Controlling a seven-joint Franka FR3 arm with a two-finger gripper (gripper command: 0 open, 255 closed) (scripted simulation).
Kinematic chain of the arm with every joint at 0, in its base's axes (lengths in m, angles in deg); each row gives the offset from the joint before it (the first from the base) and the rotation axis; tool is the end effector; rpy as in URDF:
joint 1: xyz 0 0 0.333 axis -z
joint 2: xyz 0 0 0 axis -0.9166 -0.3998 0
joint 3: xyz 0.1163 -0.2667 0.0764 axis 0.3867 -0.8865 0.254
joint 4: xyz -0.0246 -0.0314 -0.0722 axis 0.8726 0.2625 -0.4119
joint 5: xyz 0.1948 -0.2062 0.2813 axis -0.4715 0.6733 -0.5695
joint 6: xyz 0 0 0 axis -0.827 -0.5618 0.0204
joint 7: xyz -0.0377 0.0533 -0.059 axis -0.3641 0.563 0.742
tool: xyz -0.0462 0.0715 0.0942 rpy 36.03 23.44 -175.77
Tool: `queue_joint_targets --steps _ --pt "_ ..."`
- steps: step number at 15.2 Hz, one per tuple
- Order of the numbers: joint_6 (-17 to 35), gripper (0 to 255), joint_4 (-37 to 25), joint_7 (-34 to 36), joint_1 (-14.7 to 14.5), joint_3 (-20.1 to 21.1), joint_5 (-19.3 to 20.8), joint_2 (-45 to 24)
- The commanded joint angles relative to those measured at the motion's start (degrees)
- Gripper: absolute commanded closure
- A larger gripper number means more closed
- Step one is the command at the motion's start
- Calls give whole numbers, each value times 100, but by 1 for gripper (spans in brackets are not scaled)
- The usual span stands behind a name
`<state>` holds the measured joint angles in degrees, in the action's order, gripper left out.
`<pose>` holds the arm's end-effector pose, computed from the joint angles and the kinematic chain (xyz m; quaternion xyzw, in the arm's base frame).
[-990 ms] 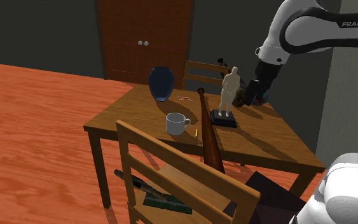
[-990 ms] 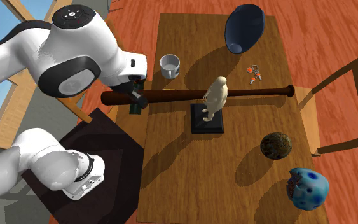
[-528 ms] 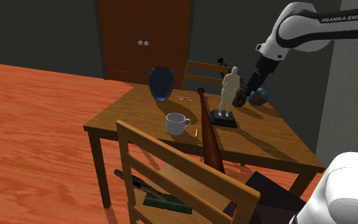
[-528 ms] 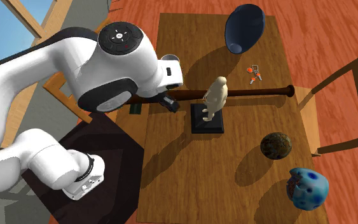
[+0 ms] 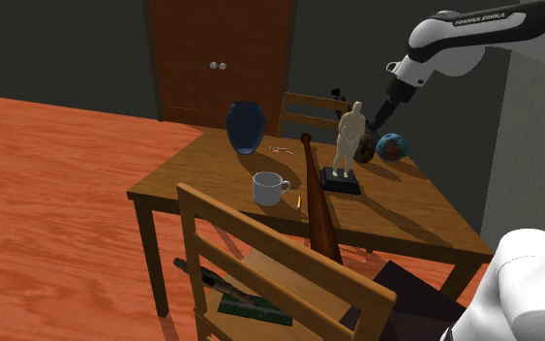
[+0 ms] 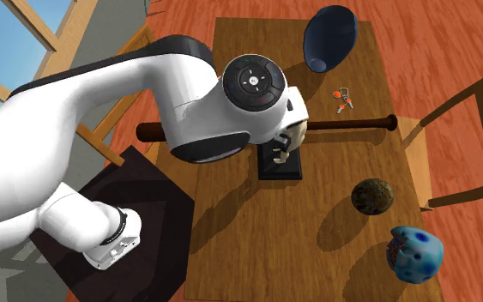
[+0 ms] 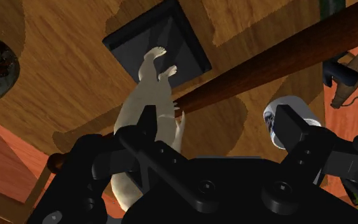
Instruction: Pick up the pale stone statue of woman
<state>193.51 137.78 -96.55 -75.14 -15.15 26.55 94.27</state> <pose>0.4224 -0.2926 0.5409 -0.9821 -0.1113 -0.1452 0.0440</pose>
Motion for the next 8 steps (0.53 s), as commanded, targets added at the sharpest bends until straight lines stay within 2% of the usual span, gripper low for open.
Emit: queue_joint_targets --steps 1,4,5,6,8 --pt "-33 0 -493 -677 -231 -474 -532 -553" --pt "-367 0 -1362 -1778 -395 -1177 -1644 -1594" --pt "-562 0 -1695 -2164 -340 -1364 -2105 -2019" --pt "-700 0 -1908 -2387 -230 -1413 -2390 -2285" --pt "-551 0 -1747 -2430 -187 -1343 -2387 -2265"
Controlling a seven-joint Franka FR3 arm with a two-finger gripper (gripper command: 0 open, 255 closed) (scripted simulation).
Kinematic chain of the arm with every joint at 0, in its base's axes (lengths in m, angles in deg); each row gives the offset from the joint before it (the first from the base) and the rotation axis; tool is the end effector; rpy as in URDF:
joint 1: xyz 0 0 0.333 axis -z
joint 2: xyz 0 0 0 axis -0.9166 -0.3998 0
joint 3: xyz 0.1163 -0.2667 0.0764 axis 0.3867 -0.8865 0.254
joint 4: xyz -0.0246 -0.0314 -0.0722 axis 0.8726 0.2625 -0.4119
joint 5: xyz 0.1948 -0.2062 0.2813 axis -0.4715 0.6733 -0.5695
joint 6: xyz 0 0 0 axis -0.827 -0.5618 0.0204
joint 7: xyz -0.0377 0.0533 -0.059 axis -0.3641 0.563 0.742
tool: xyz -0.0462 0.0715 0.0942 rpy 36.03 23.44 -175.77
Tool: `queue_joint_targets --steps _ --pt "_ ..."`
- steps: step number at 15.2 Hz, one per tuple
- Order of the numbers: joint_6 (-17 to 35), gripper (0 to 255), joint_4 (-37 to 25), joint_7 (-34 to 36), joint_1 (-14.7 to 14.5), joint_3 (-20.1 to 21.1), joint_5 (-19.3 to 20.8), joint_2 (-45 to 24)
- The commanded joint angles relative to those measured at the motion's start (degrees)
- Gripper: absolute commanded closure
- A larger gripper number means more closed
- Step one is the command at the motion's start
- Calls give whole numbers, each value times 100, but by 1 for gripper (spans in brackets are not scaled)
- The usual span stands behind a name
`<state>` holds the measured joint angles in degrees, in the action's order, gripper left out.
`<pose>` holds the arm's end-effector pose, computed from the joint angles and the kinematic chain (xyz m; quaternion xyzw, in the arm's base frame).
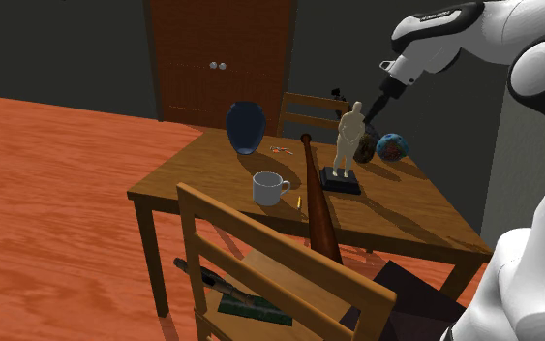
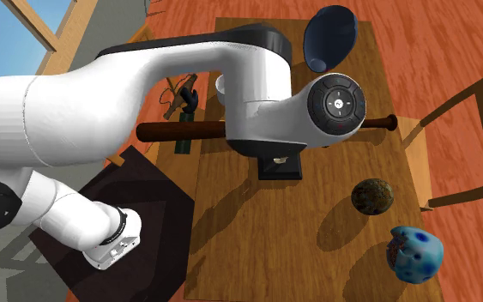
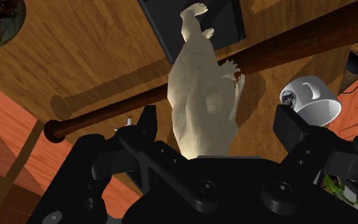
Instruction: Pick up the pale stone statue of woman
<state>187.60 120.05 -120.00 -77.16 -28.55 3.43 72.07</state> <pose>0.4691 -0.3663 0.5374 -0.9656 -0.1691 -0.1850 0.0687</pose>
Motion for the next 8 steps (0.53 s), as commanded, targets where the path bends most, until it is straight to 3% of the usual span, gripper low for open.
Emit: queue_joint_targets --steps 1,7,8 --pt "112 0 103 -110 11 3 -81 -42" --pt "428 0 436 -240 -5 18 -135 -52" --pt "427 255 432 -253 2 15 -147 -66"
